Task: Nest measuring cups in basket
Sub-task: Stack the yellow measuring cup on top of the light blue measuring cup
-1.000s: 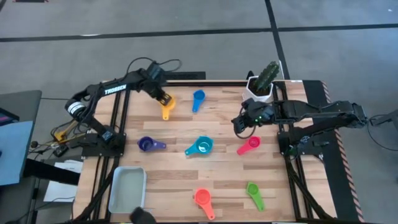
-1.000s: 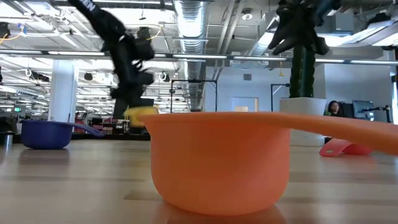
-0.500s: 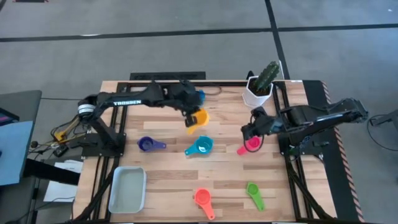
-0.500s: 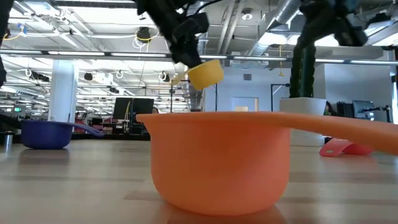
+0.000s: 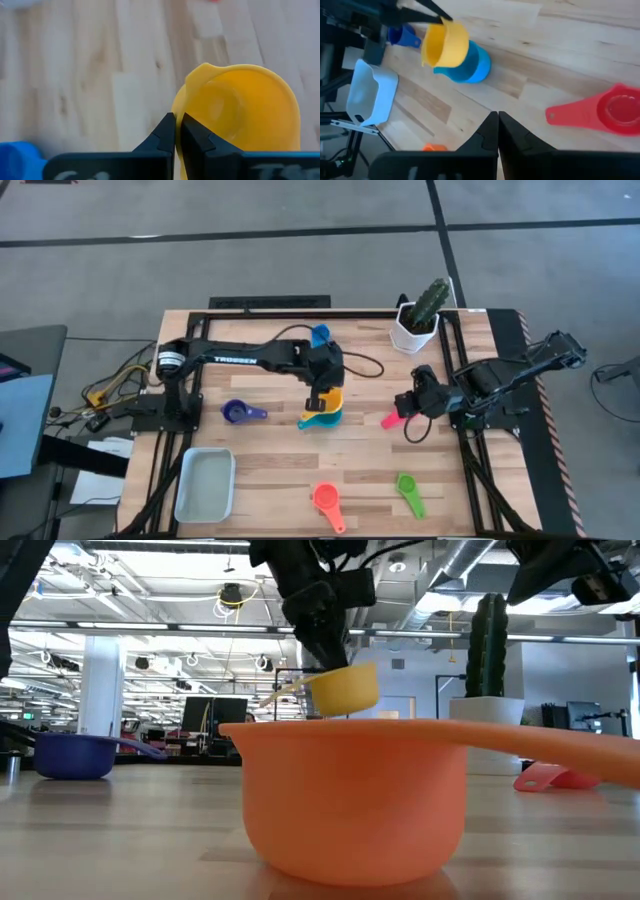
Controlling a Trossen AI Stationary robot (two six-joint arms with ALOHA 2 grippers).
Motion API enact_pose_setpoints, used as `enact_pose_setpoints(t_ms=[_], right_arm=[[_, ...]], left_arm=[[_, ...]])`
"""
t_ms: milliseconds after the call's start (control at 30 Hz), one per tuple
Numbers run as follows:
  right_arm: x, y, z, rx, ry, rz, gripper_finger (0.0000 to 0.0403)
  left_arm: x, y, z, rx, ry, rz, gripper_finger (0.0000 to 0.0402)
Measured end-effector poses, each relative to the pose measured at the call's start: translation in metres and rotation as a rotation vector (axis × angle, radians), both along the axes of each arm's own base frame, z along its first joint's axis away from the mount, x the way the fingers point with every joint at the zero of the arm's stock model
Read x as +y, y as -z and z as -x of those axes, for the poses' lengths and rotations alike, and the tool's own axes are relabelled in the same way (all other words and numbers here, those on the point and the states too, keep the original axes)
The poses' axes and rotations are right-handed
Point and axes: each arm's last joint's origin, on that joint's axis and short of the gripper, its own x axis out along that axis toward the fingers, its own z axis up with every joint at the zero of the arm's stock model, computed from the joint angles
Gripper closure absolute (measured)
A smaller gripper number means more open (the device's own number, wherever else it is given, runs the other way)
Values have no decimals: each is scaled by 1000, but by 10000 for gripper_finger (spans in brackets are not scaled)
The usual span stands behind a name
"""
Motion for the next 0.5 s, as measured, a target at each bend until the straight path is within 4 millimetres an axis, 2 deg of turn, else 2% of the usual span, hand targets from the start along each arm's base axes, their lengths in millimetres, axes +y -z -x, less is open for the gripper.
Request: enact_pose_setpoints(t_ms=[200,500], right_arm=[[6,0,3,-21,28,8,375],[7,0,3,-26,26,9,380]], left_arm=[[-11,7,-4,10,29,1,400],[-11,12,-2,27,40,-6,400]])
